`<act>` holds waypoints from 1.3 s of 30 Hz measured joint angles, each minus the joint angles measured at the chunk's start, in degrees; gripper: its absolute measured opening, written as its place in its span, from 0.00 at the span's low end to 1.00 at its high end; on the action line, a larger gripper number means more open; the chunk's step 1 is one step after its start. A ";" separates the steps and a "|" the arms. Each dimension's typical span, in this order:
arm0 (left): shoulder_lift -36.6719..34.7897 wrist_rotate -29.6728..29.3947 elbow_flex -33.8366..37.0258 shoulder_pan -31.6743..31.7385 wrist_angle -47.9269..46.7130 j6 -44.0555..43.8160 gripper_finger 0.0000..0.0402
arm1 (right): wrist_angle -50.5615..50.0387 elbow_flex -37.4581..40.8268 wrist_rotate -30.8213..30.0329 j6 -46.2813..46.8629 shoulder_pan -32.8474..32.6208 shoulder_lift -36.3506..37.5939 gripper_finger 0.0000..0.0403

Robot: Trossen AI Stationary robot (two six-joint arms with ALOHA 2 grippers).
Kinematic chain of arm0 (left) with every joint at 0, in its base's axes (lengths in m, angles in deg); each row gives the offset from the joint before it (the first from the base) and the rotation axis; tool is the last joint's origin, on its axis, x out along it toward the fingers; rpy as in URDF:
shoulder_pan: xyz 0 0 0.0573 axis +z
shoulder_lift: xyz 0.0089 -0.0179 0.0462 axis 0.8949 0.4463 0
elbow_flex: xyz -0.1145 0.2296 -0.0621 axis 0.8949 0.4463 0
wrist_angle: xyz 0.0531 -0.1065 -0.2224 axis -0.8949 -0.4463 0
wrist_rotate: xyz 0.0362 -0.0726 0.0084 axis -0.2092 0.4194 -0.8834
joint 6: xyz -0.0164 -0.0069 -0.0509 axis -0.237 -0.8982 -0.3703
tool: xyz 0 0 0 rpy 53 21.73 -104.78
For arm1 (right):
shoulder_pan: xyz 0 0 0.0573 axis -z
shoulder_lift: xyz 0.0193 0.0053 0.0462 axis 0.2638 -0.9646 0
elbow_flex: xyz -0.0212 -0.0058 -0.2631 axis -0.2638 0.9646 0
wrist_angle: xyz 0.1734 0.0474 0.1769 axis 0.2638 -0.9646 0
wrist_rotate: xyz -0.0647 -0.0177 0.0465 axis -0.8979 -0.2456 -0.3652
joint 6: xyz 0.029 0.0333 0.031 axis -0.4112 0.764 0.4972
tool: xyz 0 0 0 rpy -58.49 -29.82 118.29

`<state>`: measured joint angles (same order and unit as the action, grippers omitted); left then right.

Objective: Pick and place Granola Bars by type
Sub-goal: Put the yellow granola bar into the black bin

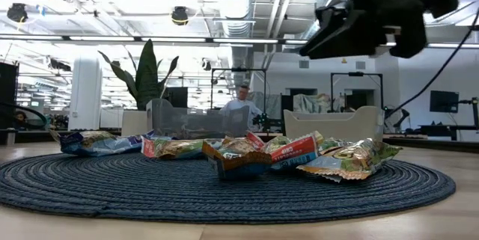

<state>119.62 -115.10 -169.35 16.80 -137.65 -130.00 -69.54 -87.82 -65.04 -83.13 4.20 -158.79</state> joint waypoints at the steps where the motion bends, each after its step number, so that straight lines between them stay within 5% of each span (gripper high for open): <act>1: 0.00 -1.53 1.32 -0.31 -0.05 -1.41 0.31 | 0.21 -0.68 0.17 0.23 0.00 -1.22 0.29; 7: 0.00 -6.47 9.76 -0.51 -0.02 -12.10 0.31 | 2.75 -6.21 5.63 -0.27 0.47 -10.41 0.29; 13: -1.08 -7.30 14.42 -0.29 -0.04 -13.35 0.31 | 2.72 -13.54 10.62 -1.61 2.65 -19.75 0.30; 21: -1.79 -6.76 14.81 -0.31 0.03 -14.13 0.31 | 1.03 -21.61 23.48 -1.79 6.19 -30.20 0.44; 28: -1.79 -5.88 14.81 -0.31 0.00 -14.22 0.31 | -14.08 -27.76 23.48 -0.61 7.23 -33.55 0.56; 39: -1.79 -5.53 14.81 -0.25 0.01 -14.33 0.31 | -30.48 -29.30 13.12 13.69 6.18 -31.18 0.53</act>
<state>117.83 -120.63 -154.55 16.55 -137.64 -144.33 -100.01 -117.12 -51.91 -69.44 10.38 -189.97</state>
